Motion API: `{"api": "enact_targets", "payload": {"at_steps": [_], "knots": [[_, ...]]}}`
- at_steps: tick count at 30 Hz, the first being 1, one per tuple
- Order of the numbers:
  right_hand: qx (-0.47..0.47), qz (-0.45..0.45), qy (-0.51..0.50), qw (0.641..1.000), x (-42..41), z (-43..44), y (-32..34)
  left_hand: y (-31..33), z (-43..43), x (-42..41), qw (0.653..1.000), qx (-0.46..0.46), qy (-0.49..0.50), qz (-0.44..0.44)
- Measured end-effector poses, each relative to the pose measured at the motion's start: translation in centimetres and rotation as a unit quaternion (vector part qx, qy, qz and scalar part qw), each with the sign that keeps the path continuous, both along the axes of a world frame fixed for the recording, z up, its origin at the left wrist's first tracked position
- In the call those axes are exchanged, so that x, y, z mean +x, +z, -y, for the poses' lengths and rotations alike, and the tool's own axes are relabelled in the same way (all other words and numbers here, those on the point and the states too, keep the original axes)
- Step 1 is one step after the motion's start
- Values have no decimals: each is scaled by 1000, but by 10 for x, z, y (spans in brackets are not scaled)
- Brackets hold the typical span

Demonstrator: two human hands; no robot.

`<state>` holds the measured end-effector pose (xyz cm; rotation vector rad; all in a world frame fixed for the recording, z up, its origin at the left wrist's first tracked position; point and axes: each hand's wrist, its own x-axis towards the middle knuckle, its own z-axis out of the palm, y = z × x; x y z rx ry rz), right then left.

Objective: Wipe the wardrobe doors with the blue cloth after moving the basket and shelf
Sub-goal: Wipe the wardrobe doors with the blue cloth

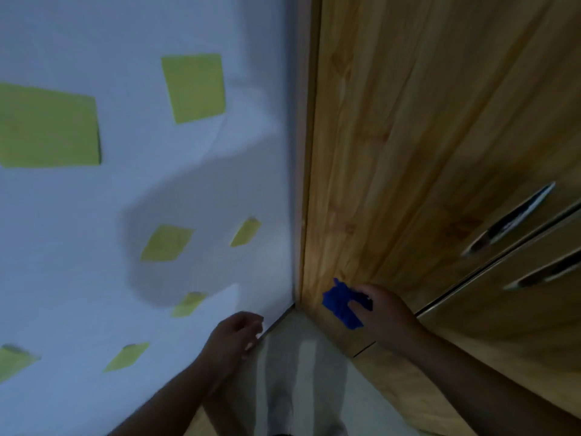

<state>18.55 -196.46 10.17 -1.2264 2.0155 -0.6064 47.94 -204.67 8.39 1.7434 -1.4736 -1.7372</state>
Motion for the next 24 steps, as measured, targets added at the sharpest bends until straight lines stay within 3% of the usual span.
{"api": "enact_targets", "payload": {"at_steps": [6,11,17,24], "knots": [[-118,-2,-38,992,-3,21,115,107,87,-89,972,-194,-115,-69],[-244,-39,-40,968,2,38,225,212,117,-145,929,-264,-128,-226],[-385,-175,-28,906,14,45,345,318,140,-174,858,-360,-149,-335],[-424,-403,-33,811,13,60,469,425,176,-177,805,-420,-126,-399]]}}
